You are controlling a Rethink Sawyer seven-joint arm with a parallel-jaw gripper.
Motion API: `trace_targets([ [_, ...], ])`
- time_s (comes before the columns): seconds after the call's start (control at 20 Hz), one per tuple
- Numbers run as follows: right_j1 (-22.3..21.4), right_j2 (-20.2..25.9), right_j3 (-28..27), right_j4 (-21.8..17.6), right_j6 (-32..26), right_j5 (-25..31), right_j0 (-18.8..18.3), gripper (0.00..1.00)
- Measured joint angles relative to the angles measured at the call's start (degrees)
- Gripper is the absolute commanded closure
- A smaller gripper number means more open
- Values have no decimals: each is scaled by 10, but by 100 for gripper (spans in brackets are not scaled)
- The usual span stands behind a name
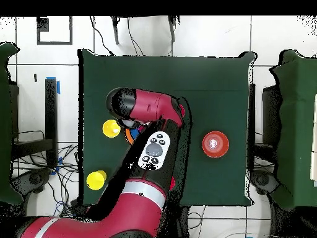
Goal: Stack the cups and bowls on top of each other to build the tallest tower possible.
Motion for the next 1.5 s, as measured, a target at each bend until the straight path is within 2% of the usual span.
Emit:
trace_targets([
  [0.5, 11, -3, 5, 0, 21, 0, 17, 100],
  [1.5, 26, -6, 7, 9, 33, -25, 17, 100],
])
